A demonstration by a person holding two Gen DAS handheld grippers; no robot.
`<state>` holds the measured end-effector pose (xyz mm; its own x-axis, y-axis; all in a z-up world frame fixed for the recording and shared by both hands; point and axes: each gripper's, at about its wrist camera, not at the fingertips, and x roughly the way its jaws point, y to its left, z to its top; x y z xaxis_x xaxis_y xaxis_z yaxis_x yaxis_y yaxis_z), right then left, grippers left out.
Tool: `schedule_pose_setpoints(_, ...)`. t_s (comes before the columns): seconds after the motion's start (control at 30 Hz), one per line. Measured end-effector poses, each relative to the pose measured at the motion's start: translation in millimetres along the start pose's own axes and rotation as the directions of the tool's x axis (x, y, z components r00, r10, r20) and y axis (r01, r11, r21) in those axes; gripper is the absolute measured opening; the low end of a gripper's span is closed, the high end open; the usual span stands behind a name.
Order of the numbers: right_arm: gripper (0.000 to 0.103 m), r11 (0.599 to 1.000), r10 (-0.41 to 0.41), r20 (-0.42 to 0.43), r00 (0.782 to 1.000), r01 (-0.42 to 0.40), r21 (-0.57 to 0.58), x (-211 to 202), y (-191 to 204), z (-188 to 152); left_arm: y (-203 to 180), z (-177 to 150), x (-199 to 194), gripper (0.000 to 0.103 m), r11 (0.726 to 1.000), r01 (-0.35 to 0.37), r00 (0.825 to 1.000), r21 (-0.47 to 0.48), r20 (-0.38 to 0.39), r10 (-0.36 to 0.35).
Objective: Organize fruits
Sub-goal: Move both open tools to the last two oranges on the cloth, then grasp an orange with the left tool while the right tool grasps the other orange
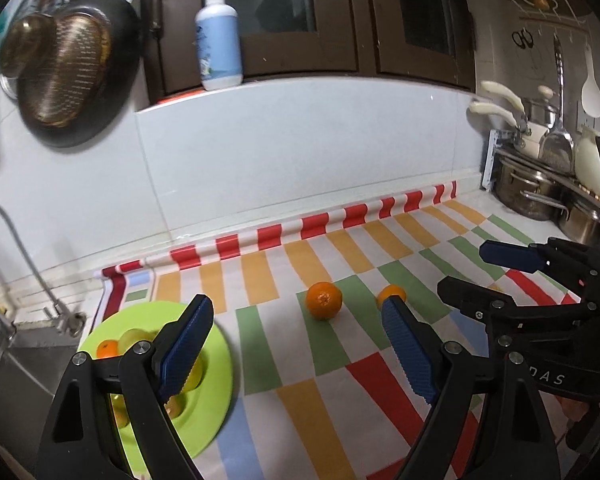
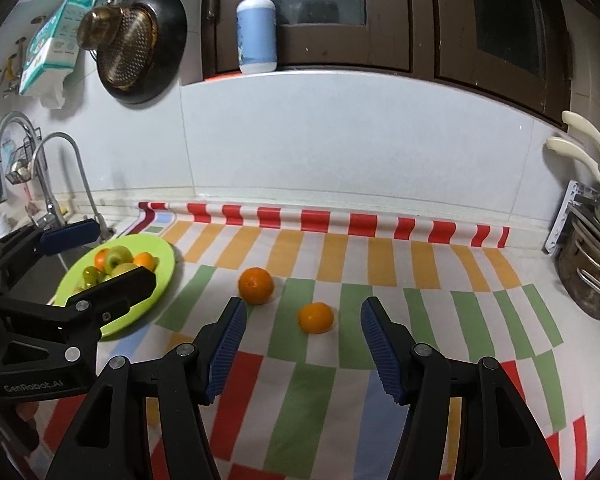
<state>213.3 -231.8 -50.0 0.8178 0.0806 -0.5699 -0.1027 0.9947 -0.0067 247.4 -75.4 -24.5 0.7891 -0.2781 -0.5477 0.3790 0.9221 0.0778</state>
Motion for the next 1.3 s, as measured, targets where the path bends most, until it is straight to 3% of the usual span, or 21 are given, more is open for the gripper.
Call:
schedule_pose_setpoints(0.7,0.06,0.999,0.032,-0.194,0.98,-0.031,0.008,97,-24,-17,-7,-6,109,0.082,0.995,0.062,0.982,0.079,-0.184,-0.047)
schedule_pose_setpoints(0.97,0.051,0.998,0.064,-0.224,0.973,-0.059,0.03,115,-34,-15,-7,-3,135,0.079,0.993,0.099,0.97,0.064,-0.231,-0.081)
schedule_pose_setpoints(1.2,0.039,0.994,0.111,-0.237,0.965,-0.103,0.049,126,-39,-12,-14,-4,154,0.064,0.991,0.122,0.956,0.059,-0.277,-0.102)
schedule_pose_setpoints(1.27,0.037,0.994,0.113,-0.237,0.965,-0.105,0.043,126,-37,-13,-15,-4,156,0.057,0.99,0.132,0.954,0.054,-0.278,-0.112)
schedule_pose_setpoints(1.3,0.037,0.994,0.108,-0.235,0.966,-0.102,0.037,125,-36,-13,-15,-4,157,0.048,0.989,0.135,0.952,0.053,-0.282,-0.115)
